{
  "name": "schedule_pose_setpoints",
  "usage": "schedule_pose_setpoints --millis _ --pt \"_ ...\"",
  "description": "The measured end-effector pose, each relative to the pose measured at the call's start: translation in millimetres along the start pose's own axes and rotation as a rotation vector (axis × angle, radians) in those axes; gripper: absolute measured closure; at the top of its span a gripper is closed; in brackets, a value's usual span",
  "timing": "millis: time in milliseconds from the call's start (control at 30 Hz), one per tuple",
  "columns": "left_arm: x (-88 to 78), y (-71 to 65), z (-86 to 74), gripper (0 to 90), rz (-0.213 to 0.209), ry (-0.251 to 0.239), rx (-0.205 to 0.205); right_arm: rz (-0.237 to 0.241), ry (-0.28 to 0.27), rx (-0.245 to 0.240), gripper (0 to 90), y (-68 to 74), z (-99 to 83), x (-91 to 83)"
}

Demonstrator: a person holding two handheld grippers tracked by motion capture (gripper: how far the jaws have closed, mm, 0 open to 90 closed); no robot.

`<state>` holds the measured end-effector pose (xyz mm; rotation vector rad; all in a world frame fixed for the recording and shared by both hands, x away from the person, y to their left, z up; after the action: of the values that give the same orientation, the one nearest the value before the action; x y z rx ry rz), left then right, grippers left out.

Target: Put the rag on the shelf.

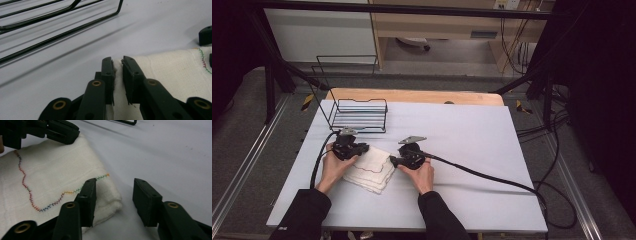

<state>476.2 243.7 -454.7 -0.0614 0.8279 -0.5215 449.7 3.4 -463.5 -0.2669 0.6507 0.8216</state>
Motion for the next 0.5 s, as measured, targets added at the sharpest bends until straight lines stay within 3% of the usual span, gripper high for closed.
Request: schedule_pose_setpoints --millis 333,500 --pt "-0.3 0.8 0.5 81.6 -0.009 0.002 -0.035 0.035 0.005 0.078 72.5 2.5 -0.4 1.1" --pt "-0.8 3.7 0.5 82.7 -0.031 0.000 -0.067 0.036 -0.002 0.085 78.0 4.4 -0.9 0.7"
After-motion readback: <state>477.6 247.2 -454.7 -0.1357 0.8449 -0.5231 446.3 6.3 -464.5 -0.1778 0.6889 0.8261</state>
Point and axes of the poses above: each handheld gripper's, and its own axes: x roughly forward along the jaws, z roughly out of its top, y roughly to its left, the point moved 1 cm from there along x, roughly forward along the jaws, and after that the axes turned 13 degrees about -x, right-handed, at the moved point
